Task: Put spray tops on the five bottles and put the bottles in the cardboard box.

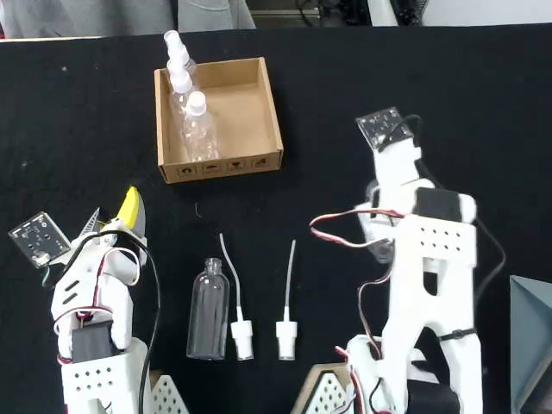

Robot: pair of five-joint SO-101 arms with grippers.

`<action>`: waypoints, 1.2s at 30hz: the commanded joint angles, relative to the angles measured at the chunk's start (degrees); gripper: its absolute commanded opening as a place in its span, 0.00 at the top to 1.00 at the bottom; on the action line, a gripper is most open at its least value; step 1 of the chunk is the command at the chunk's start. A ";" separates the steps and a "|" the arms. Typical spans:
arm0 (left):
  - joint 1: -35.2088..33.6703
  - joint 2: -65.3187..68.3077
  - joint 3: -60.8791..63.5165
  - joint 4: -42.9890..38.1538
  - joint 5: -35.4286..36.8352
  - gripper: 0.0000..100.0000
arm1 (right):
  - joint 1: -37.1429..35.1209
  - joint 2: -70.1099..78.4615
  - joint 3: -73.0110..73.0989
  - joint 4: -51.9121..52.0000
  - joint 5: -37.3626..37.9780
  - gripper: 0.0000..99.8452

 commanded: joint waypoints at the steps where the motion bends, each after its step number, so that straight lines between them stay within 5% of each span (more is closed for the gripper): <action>1: -0.40 -0.53 1.36 -0.97 -0.35 0.78 | -4.92 -2.86 -4.00 -0.18 -15.82 0.81; 11: -0.31 -0.53 1.36 0.09 -0.35 0.78 | -8.00 -2.68 -5.32 -5.19 -48.97 0.81; 17: -0.31 -0.53 1.36 0.09 -0.35 0.78 | -8.70 -2.68 -2.15 -11.69 -62.68 0.81; 27: -0.31 -0.53 1.36 0.09 -0.35 0.78 | -12.75 -2.68 13.76 -32.44 -75.08 0.80; 36: -0.31 -0.53 1.36 0.09 -0.35 0.78 | -12.04 -2.68 15.16 -32.00 -72.88 0.80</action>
